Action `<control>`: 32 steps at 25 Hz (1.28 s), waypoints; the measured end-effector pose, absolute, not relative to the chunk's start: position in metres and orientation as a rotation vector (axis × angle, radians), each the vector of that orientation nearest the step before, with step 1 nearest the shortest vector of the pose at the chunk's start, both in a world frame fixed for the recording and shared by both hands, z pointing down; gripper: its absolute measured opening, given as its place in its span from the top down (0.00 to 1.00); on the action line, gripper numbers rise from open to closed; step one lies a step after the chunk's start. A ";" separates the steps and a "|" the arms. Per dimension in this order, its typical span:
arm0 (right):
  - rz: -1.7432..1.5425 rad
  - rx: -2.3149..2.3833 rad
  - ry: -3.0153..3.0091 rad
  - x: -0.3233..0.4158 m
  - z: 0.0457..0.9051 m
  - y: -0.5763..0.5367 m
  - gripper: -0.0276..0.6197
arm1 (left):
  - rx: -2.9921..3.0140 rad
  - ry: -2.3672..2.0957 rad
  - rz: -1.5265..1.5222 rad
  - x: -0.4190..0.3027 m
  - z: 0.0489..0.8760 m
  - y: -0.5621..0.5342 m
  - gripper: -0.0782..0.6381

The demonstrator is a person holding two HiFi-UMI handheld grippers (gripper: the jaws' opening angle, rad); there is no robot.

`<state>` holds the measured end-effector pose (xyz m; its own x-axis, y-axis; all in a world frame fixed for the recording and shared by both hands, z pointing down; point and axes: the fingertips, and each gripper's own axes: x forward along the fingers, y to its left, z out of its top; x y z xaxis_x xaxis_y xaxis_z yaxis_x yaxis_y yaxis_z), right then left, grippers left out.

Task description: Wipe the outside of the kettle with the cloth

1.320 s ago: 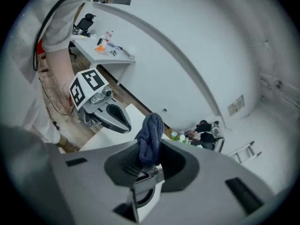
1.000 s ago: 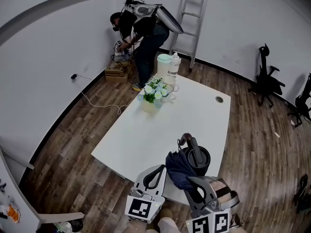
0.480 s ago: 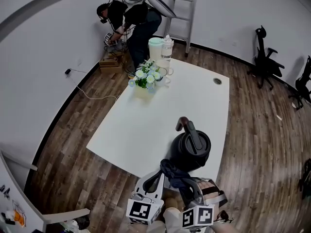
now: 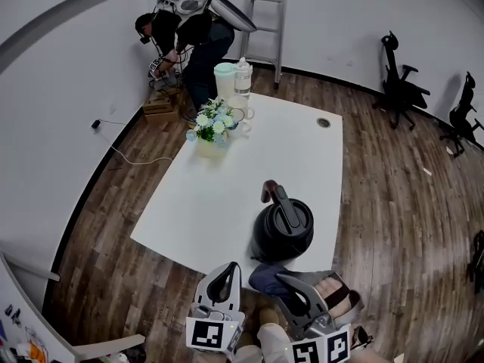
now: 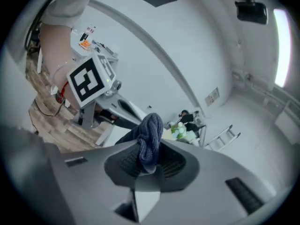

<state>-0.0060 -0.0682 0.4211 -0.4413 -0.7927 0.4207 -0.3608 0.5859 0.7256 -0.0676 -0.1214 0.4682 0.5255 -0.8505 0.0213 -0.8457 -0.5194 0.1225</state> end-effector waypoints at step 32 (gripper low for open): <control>-0.712 1.027 -1.937 0.074 0.338 -0.147 0.86 | 2.747 -1.488 -0.197 -0.032 0.381 -0.168 0.88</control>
<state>0.0739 -0.1472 0.3383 -0.3383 -0.8548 0.3936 -0.3960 0.5087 0.7644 -0.0319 -0.1683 0.3806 0.5404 -0.8348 -0.1051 -0.8334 -0.5483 0.0698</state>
